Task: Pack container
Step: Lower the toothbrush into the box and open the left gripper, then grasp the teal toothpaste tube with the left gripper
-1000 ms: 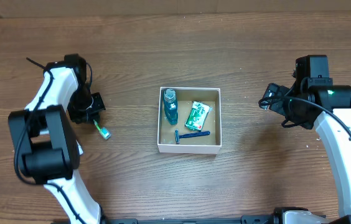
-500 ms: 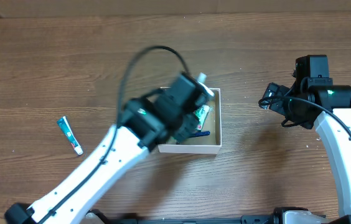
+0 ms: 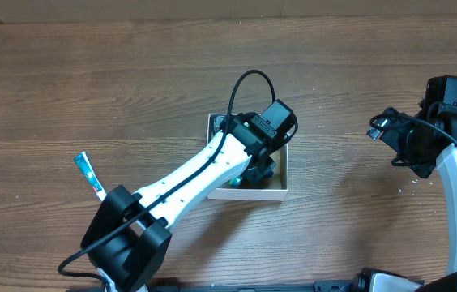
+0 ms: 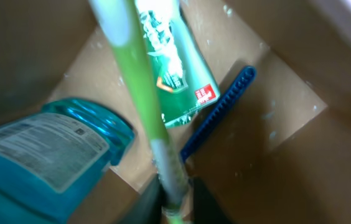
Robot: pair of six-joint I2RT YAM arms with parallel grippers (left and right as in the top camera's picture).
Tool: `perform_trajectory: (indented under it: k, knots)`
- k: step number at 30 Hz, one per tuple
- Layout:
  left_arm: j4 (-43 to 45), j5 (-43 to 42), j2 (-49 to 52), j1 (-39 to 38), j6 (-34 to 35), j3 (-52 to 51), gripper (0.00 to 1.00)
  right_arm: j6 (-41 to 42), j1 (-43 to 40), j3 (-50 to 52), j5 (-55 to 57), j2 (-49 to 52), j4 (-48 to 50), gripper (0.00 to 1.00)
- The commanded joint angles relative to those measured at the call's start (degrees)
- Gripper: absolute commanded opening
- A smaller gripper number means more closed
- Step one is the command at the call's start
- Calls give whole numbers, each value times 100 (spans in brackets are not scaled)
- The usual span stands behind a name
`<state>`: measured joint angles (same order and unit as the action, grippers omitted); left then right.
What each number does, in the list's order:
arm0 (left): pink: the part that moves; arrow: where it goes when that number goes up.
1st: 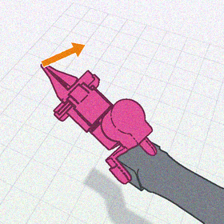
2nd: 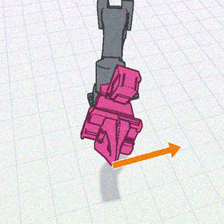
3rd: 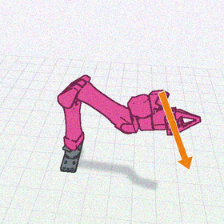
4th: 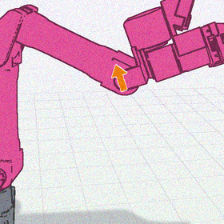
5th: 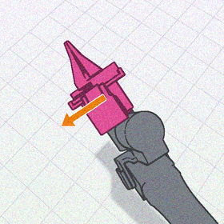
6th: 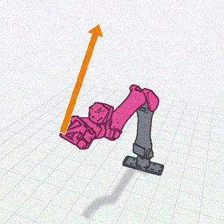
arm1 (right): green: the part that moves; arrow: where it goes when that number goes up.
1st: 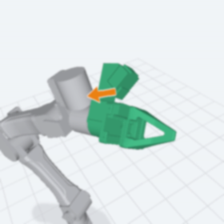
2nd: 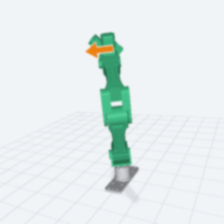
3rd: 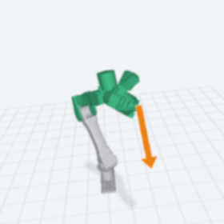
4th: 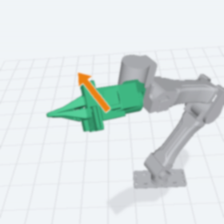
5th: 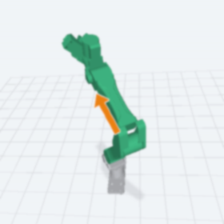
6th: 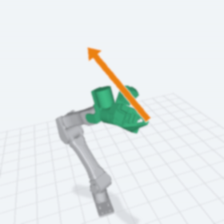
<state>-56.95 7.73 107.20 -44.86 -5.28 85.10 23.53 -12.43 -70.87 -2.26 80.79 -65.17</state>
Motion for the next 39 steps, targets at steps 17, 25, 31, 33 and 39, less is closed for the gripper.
perform_trajectory:
  k: [17, 25, 31, 33, 39]
  knots:
    - [-2763, 1423, -1762, 2529, 3543, 2153, 100, 7, -17, 9, -42, -52, 28, 100]
    - [-1635, 376, -1617, 5858, 3720, 35, 100, 7, -17, 9, -44, -52, 28, 100]
    - [-81, 39, -1191, 6568, 3488, -1967, 100, 7, -17, 9, -42, -52, 37, 100]
    - [354, -33, -922, 6592, 3254, -2229, 100, 7, -17, 9, -42, -52, 37, 100]
    - [1084, -326, -109, 6585, 2702, -2319, 98, 4, -17, 9, -42, -52, 35, 100]
